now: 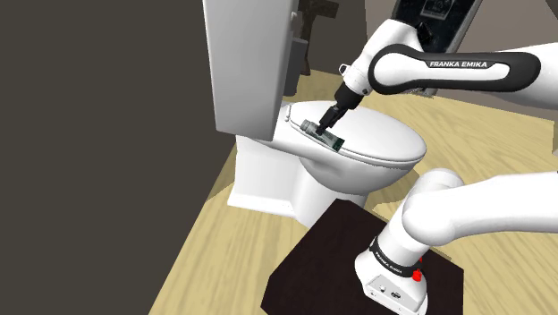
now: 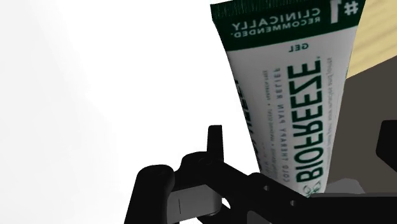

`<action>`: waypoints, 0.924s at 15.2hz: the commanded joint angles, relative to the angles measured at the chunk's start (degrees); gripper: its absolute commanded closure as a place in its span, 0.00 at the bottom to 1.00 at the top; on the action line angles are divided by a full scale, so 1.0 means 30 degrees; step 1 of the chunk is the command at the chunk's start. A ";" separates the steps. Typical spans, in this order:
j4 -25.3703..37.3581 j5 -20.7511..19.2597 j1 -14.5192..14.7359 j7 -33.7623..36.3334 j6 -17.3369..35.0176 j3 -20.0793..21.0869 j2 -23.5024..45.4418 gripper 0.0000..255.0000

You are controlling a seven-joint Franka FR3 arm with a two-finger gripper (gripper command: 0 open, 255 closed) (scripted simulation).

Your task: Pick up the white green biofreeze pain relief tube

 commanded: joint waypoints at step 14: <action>-0.0810 -0.0067 -0.0038 -0.0108 0.1006 -0.0138 0.0188 1.00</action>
